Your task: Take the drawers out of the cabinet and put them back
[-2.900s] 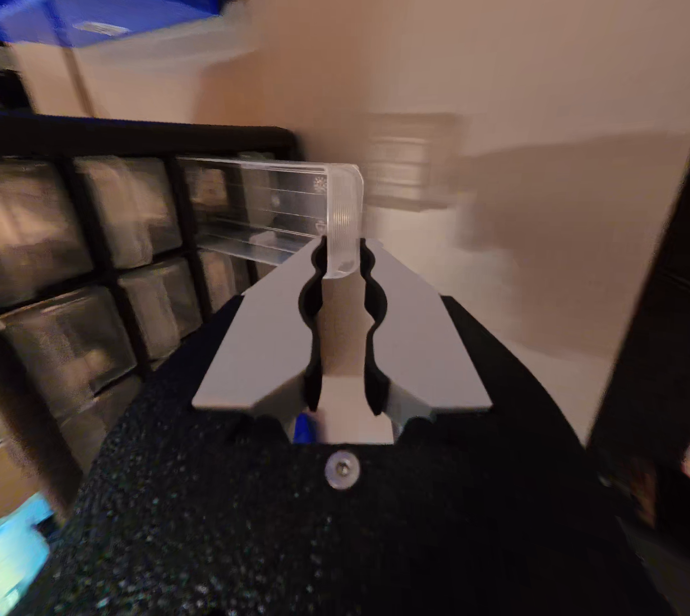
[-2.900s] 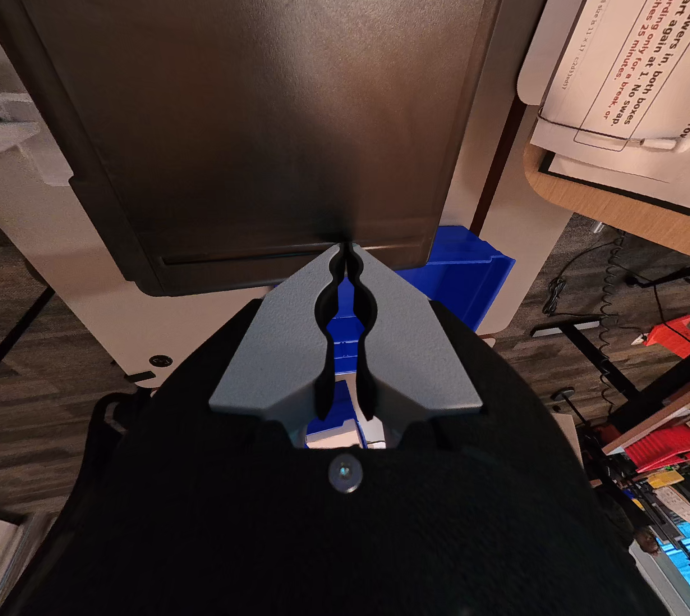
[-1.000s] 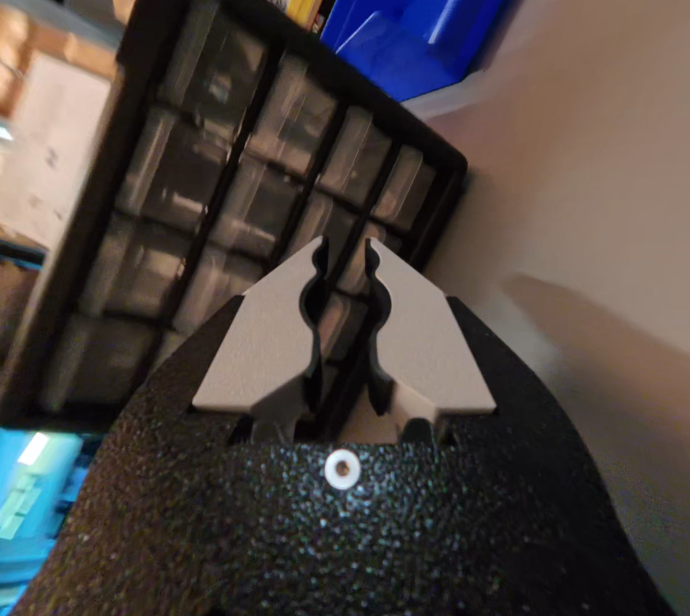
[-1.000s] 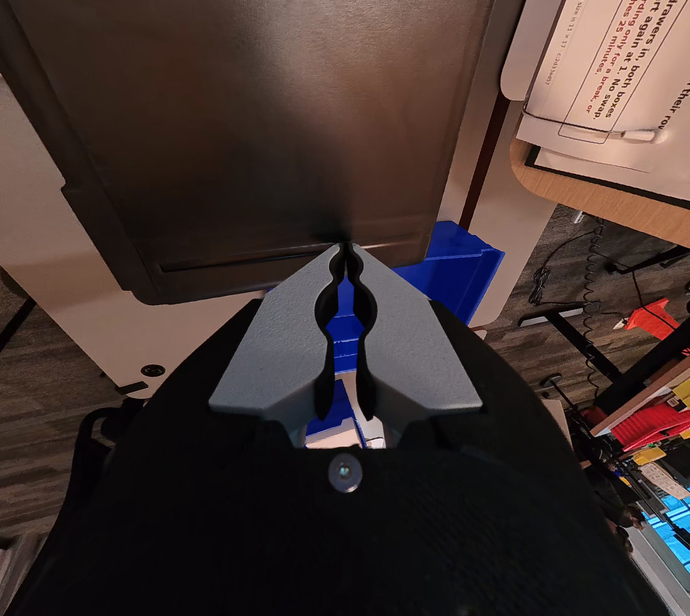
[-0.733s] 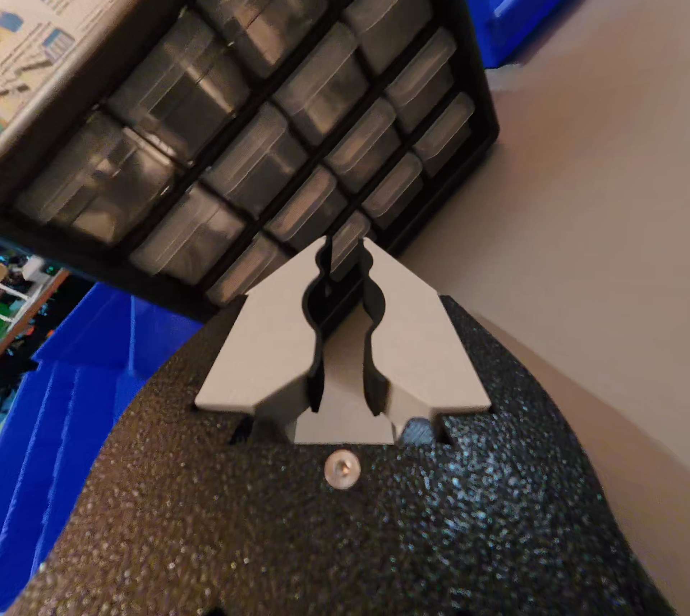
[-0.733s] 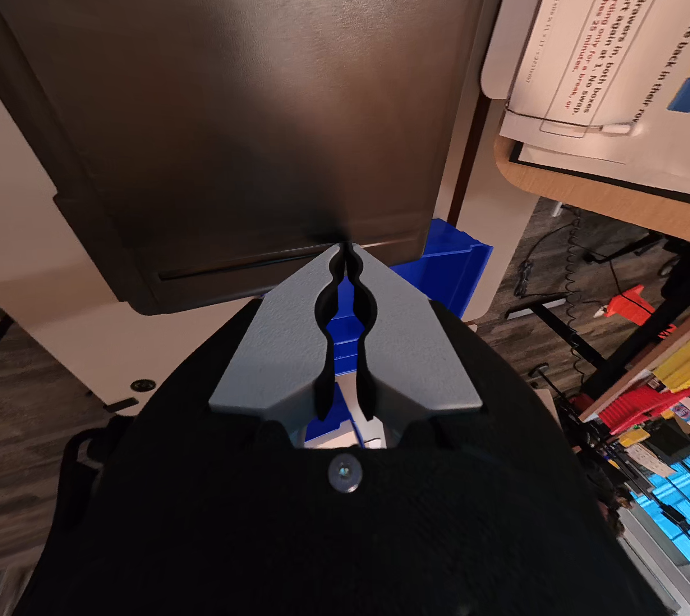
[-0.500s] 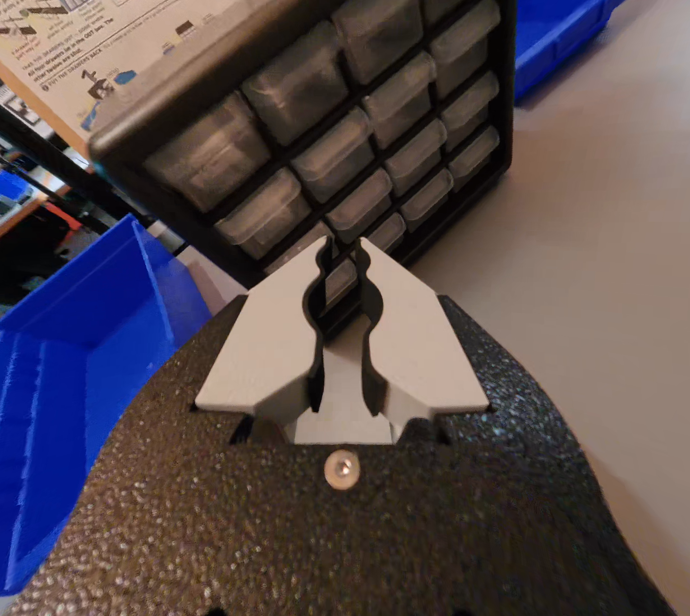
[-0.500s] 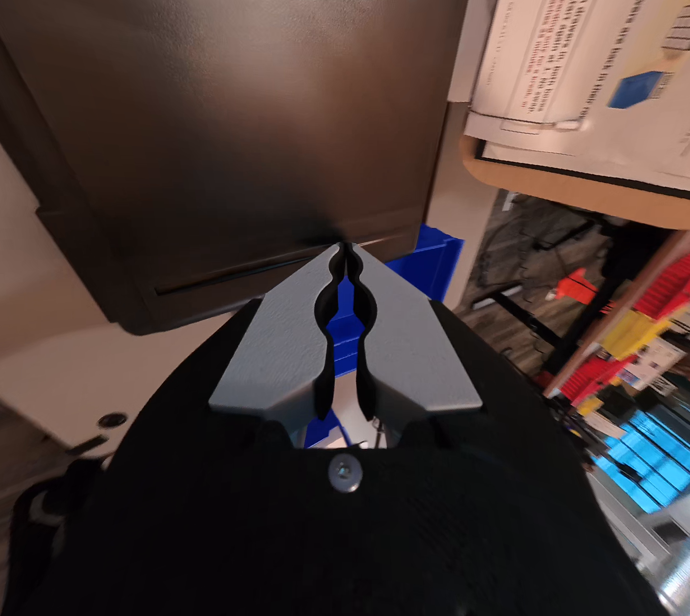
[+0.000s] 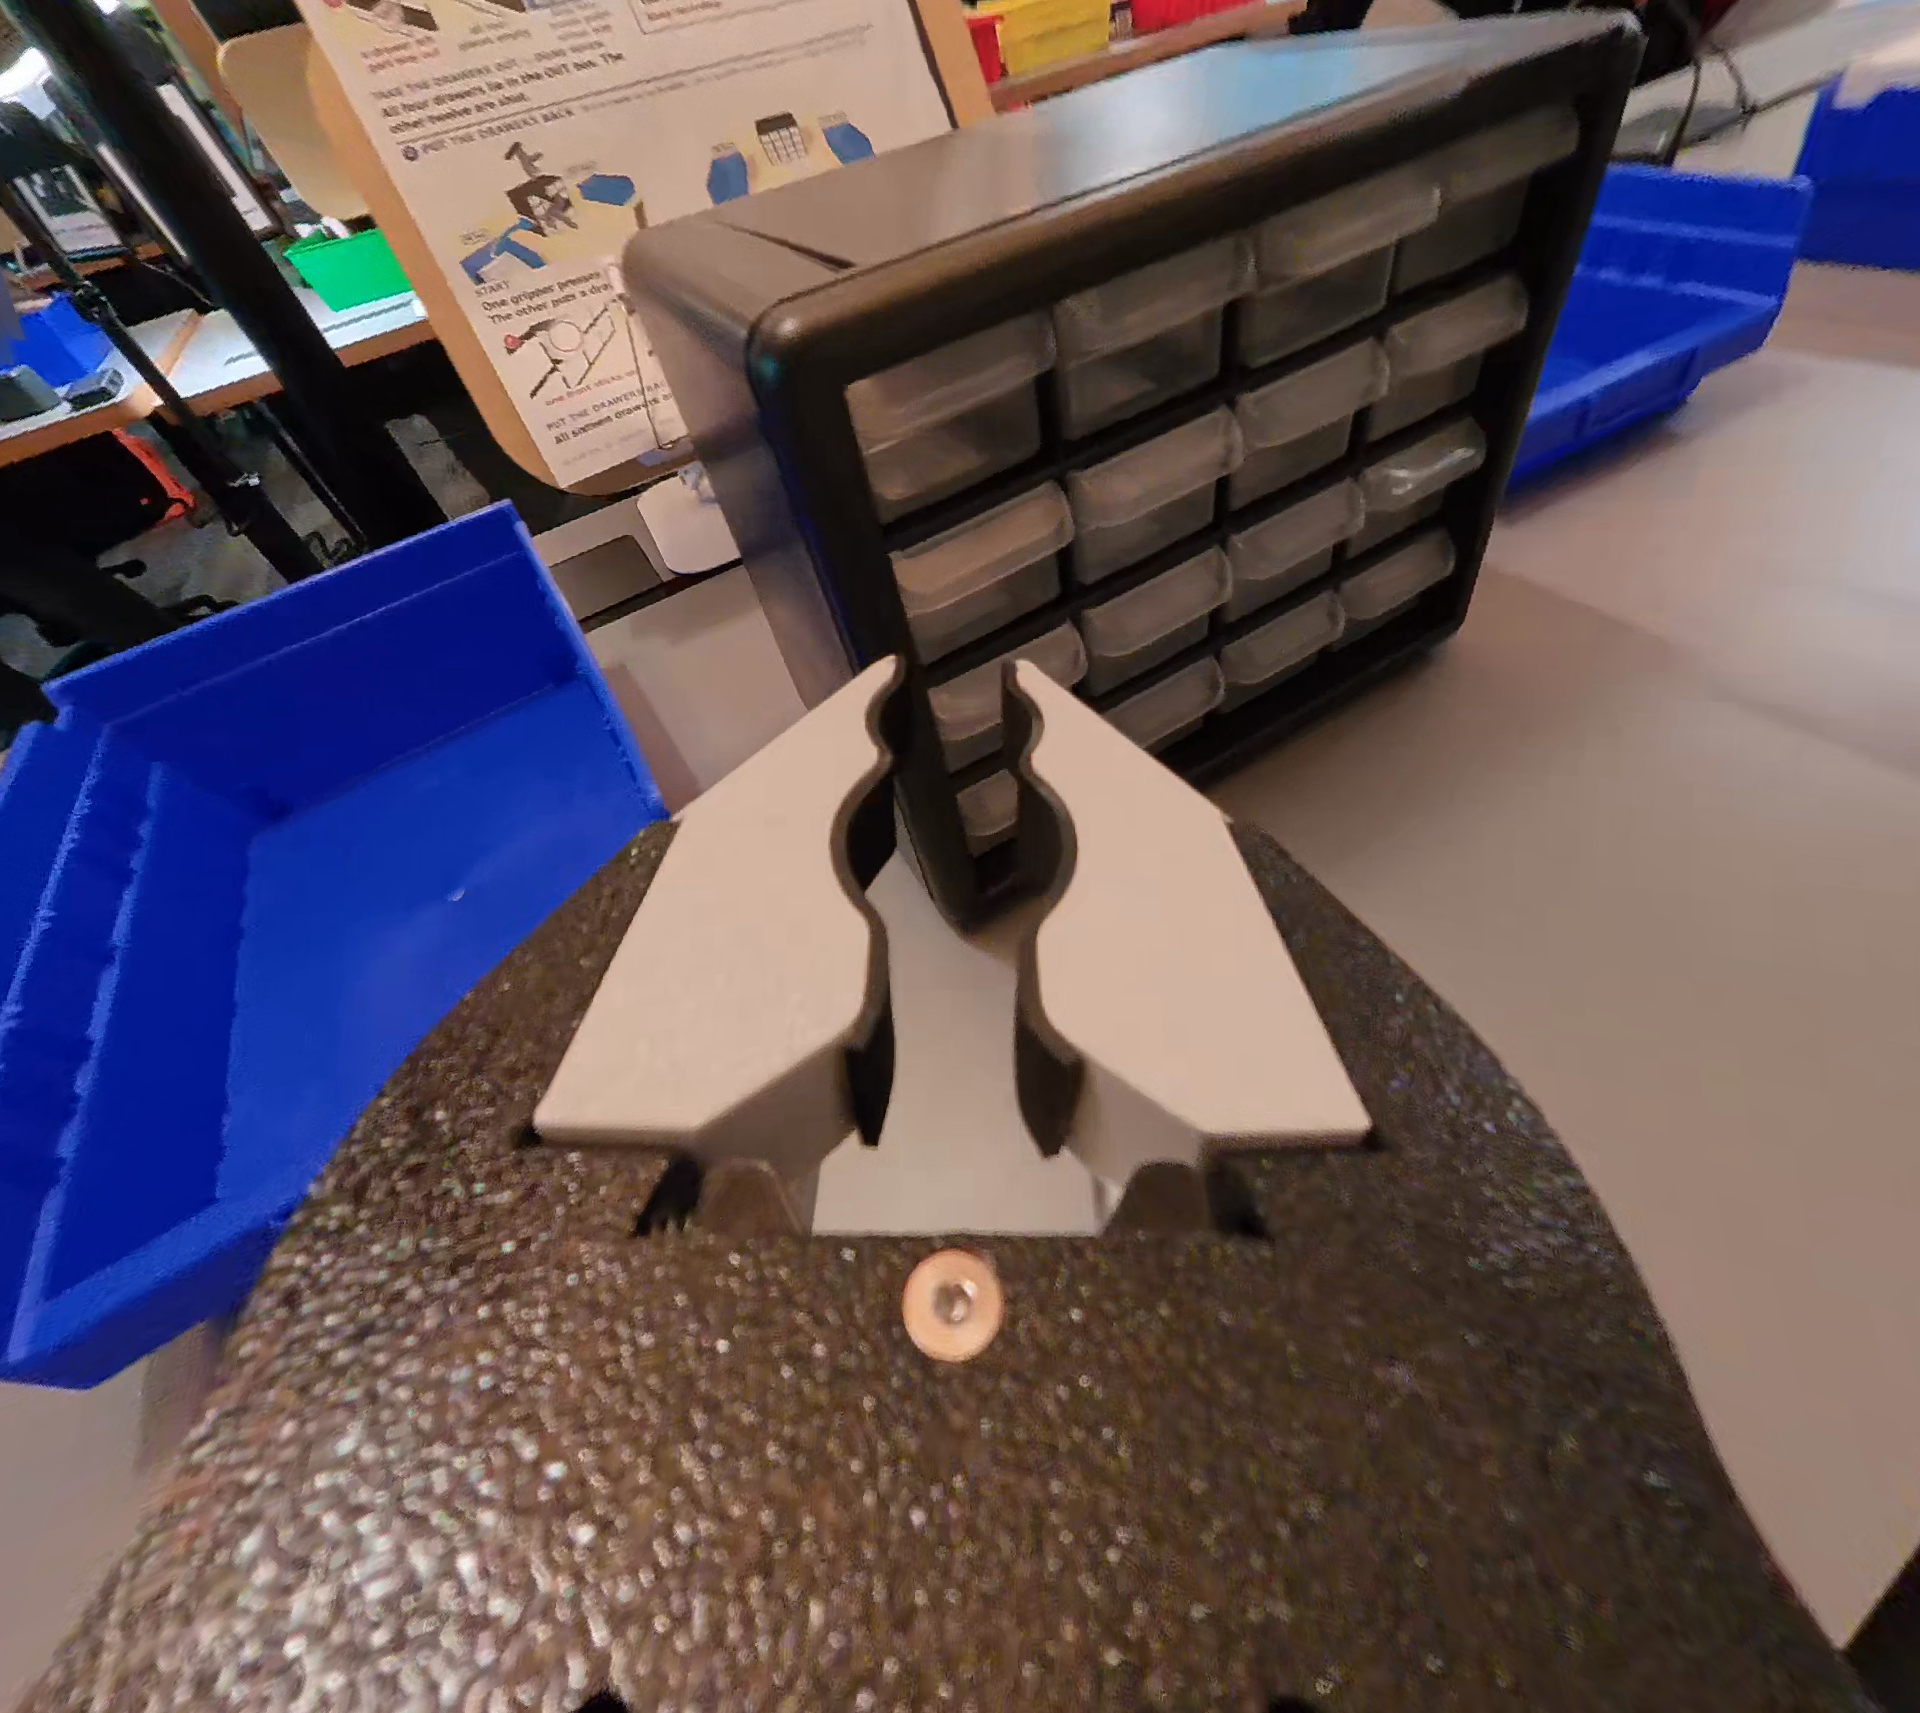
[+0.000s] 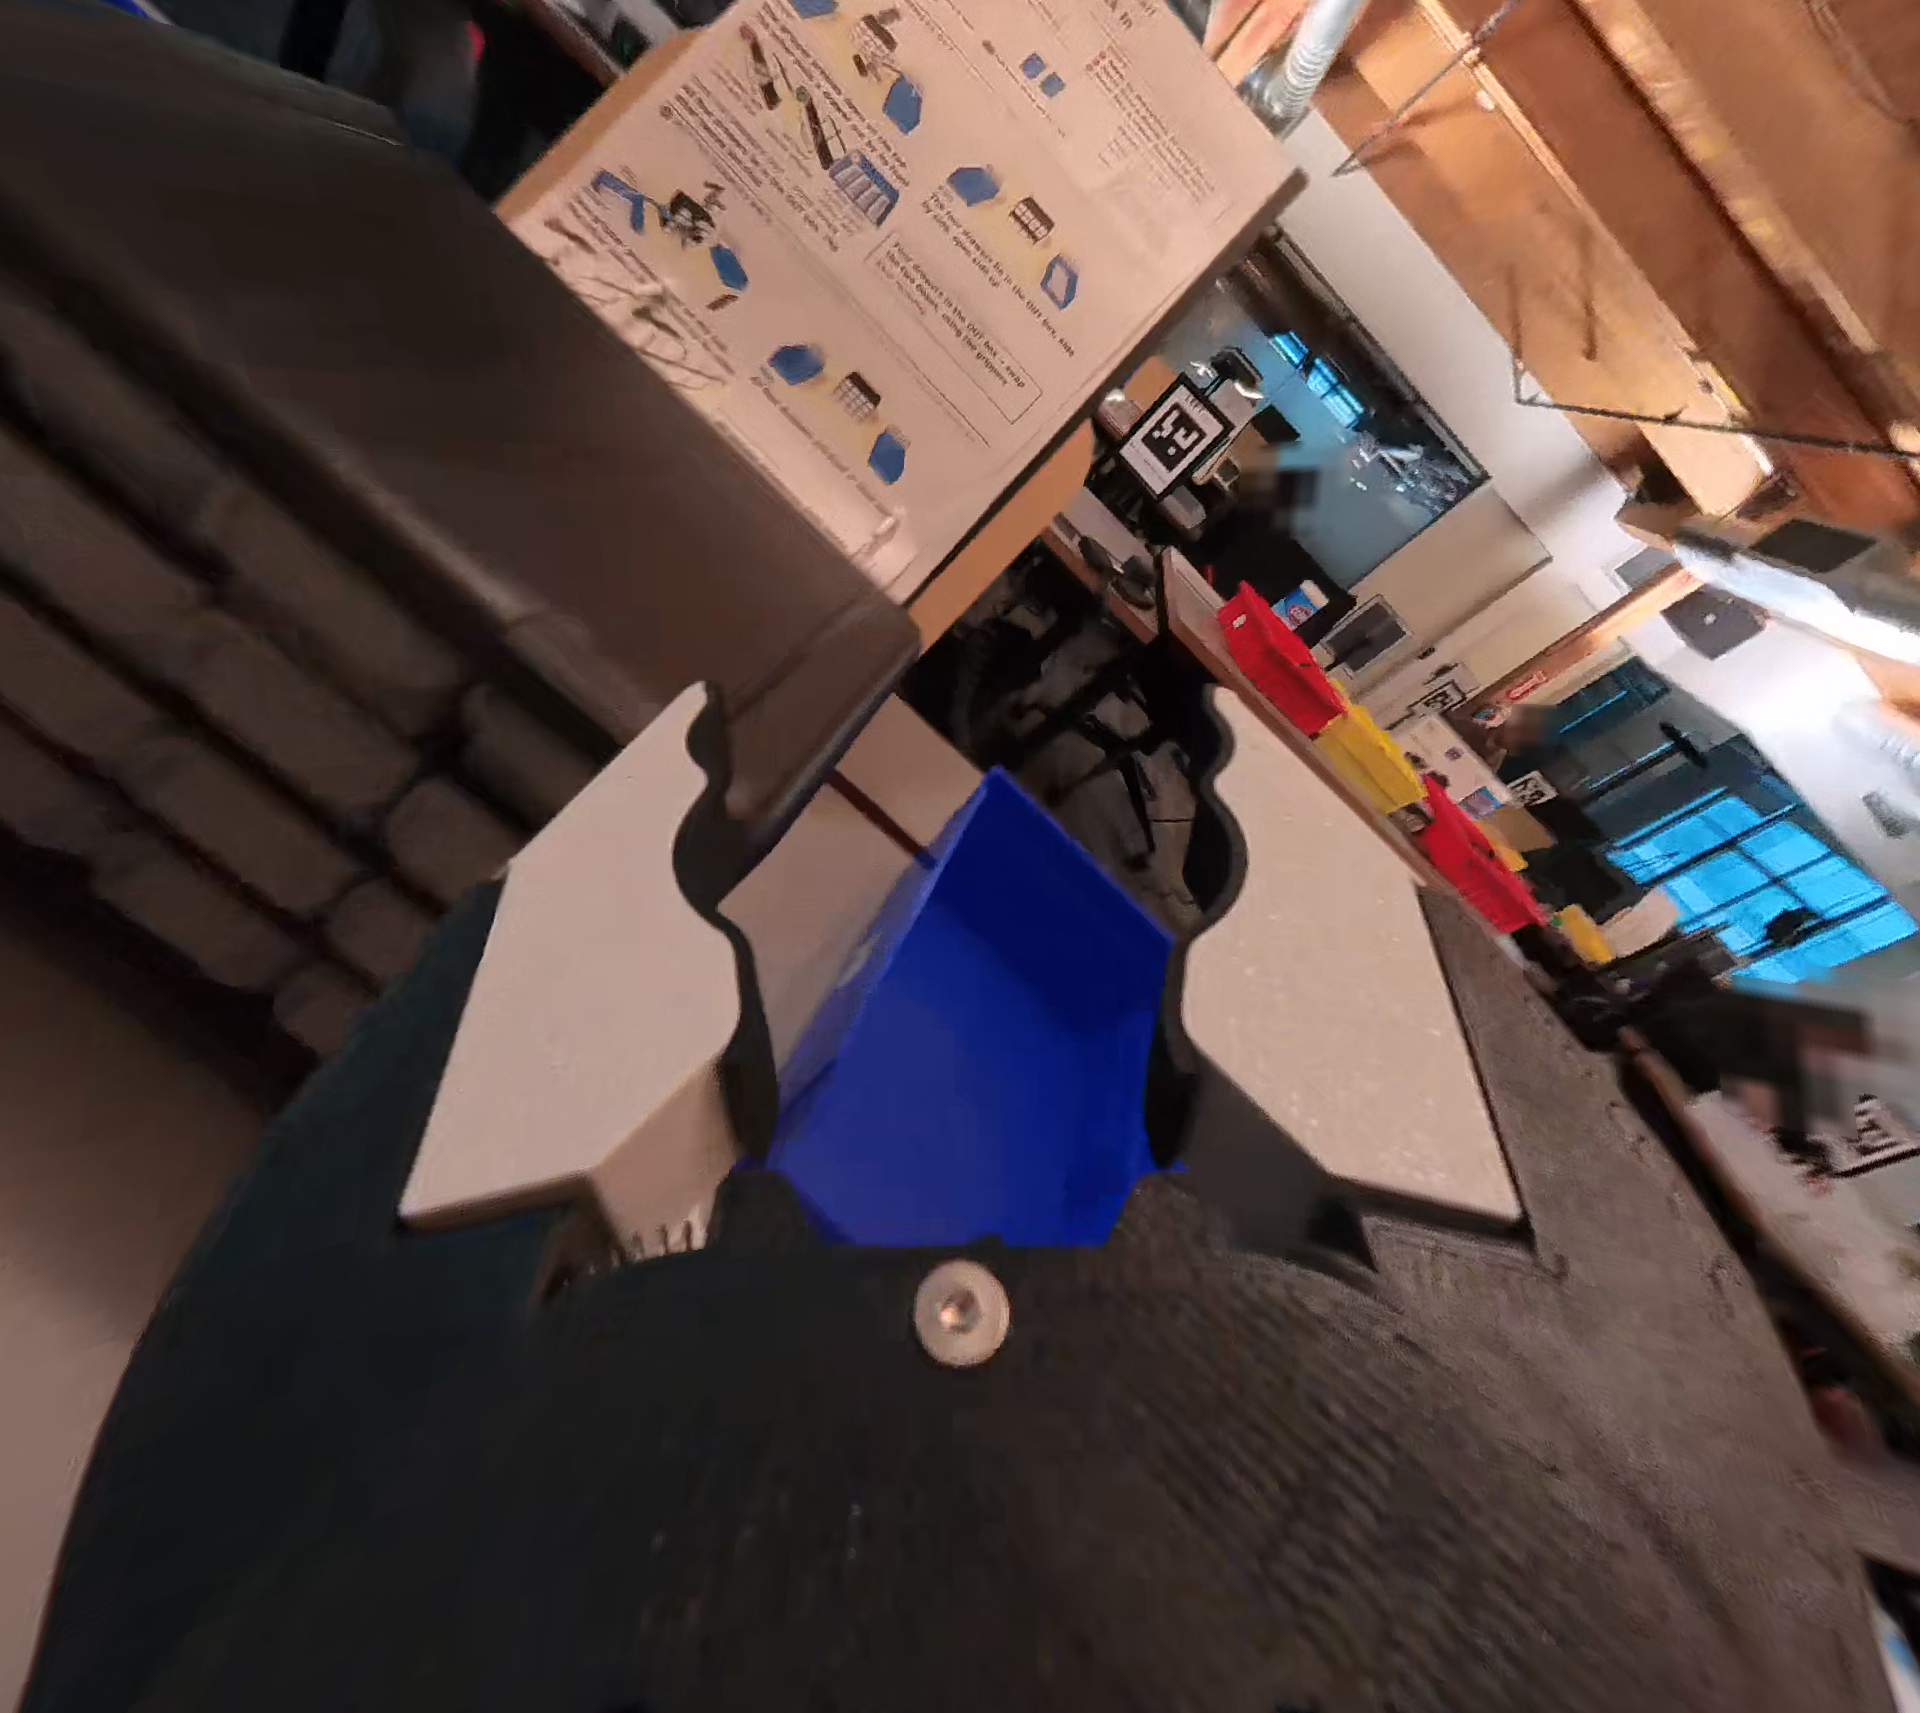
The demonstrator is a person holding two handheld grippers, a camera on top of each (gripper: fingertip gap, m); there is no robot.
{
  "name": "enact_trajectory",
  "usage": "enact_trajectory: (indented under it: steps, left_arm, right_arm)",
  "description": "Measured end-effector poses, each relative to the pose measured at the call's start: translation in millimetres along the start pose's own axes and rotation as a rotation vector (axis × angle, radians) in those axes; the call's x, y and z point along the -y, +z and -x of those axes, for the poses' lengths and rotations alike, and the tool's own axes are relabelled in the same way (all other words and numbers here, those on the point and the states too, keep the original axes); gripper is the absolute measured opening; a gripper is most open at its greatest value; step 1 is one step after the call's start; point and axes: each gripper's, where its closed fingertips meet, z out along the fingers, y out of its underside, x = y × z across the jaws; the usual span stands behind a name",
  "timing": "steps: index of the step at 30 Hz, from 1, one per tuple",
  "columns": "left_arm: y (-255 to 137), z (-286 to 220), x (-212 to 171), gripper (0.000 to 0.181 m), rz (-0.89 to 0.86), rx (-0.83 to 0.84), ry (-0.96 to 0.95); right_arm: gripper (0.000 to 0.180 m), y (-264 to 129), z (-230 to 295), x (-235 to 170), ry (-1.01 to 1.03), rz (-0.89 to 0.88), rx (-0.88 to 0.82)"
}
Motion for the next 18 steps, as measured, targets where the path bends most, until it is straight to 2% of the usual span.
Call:
enact_trajectory:
  steps: [3, 6, 9, 18]
  left_arm:
    - [-6.9, 4.6, -0.8, 0.021, -0.023, 0.012, -0.05]
    - [-14.9, 8.4, -4.6, 0.039, -0.026, 0.047, -0.062]
    - [-21.0, 11.7, -4.4, 0.066, -0.037, 0.104, -0.047]
    - [-21.8, 26.0, 5.3, 0.108, -0.084, 0.293, -0.062]
  right_arm:
    - [0.091, -36.7, 37.4, -32.8, 0.126, 0.009, 0.005]
    - [0.097, -64.7, 63.3, -55.5, 0.248, 0.005, -0.041]
    - [0.099, -88.2, 63.6, -66.6, 0.383, -0.042, -0.162]
    - [0.122, -130.9, 54.7, -69.9, 0.45, -0.05, -0.219]
